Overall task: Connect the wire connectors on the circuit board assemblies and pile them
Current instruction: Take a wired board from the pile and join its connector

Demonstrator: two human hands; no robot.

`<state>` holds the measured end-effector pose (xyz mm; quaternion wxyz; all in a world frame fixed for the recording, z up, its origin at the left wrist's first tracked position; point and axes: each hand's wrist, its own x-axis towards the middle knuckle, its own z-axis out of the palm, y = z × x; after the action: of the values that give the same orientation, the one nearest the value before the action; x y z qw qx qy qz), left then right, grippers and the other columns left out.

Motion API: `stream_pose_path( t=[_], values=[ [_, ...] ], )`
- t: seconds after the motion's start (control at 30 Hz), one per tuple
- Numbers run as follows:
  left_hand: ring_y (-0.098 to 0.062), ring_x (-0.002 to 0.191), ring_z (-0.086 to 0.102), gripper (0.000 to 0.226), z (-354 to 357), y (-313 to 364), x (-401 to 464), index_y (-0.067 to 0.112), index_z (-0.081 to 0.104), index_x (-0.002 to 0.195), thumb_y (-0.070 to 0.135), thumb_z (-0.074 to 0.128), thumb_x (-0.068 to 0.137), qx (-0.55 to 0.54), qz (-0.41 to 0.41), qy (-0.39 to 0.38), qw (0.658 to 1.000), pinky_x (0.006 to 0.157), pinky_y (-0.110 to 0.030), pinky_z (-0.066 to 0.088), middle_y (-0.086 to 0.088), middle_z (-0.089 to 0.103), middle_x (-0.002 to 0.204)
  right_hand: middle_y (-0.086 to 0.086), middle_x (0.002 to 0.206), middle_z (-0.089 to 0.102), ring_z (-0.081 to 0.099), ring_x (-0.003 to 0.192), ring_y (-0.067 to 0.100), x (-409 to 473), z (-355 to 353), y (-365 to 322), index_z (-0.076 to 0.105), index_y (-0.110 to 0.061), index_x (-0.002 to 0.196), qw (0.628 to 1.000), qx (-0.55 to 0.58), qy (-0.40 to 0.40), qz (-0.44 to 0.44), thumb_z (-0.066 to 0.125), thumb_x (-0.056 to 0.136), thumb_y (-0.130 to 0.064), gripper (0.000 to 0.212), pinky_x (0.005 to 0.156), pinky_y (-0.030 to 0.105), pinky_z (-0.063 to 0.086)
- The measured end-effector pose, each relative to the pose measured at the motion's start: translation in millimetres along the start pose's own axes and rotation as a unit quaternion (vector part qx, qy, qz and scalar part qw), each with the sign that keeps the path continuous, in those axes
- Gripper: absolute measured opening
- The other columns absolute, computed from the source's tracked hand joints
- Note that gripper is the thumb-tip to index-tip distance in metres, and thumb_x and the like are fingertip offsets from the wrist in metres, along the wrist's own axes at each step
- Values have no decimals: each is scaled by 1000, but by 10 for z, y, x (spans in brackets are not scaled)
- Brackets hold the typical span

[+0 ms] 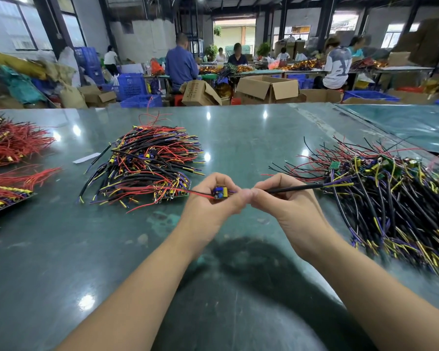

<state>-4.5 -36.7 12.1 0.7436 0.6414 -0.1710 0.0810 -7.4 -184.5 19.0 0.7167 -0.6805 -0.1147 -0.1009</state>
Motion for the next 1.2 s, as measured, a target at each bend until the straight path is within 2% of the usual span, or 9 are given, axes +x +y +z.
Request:
stream_pose_path(
  t=[0.07,0.13,0.23,0.43,0.5,0.6,0.9,1.07,1.2],
  values=[
    [-13,67,64,11,-25,18,15,25,66,74,21,76,74,-52,-23,5,998,69,-23,53,-2,67,70,4,74,71,68,77,16,1,-8,0,66,-16,71,1000,27,-14,3,72,79,-5,15,83,46,52],
    [-12,66,66,7,-37,39,18,21,67,80,23,69,73,-80,-46,12,996,68,-20,54,-4,70,70,3,76,71,66,77,15,4,-12,7,68,-17,70,998,47,-30,0,73,76,-2,17,82,38,53],
    [-9,58,65,6,-54,70,30,13,65,85,14,62,80,-115,-80,20,990,61,-17,53,-6,70,66,2,79,71,66,78,15,4,-3,-10,70,-18,67,993,104,-62,14,76,65,-6,13,79,28,51],
    [-10,56,66,16,-86,158,35,10,71,85,14,61,74,-221,-124,-21,967,56,-17,53,-12,71,69,5,77,73,72,76,14,-19,-3,-65,72,-16,60,936,312,-113,117,67,63,1,17,69,18,54],
    [-11,60,67,15,-82,172,29,12,75,81,13,62,74,-240,-124,-33,962,58,-17,54,-12,72,73,4,76,73,72,74,13,-16,4,-86,73,-15,60,920,350,-107,139,69,60,-2,14,68,18,55],
    [-11,60,68,13,-69,164,34,12,74,75,10,62,72,-237,-117,-10,965,58,-17,54,-10,71,71,11,80,74,72,75,20,5,1,-83,74,-12,64,897,397,-83,173,68,61,1,15,66,22,56],
    [-11,62,67,9,-65,138,34,4,62,84,-3,59,79,-194,-111,28,974,61,-17,54,-9,70,72,13,86,73,72,82,22,37,-25,-42,69,-11,70,931,326,-64,151,63,69,2,15,70,24,57],
    [-13,63,68,17,-55,143,29,3,61,83,-12,54,84,-186,-122,44,974,62,-17,55,-11,70,74,13,86,73,72,81,20,23,-17,-7,64,-8,77,940,308,-49,138,64,68,1,12,70,23,56],
    [-11,59,67,22,-51,137,45,5,58,82,-15,48,86,-199,-139,76,967,59,-16,55,-9,71,69,12,82,73,70,77,18,-52,107,55,67,-7,76,966,244,-29,74,66,71,4,12,73,22,55]
  ],
)
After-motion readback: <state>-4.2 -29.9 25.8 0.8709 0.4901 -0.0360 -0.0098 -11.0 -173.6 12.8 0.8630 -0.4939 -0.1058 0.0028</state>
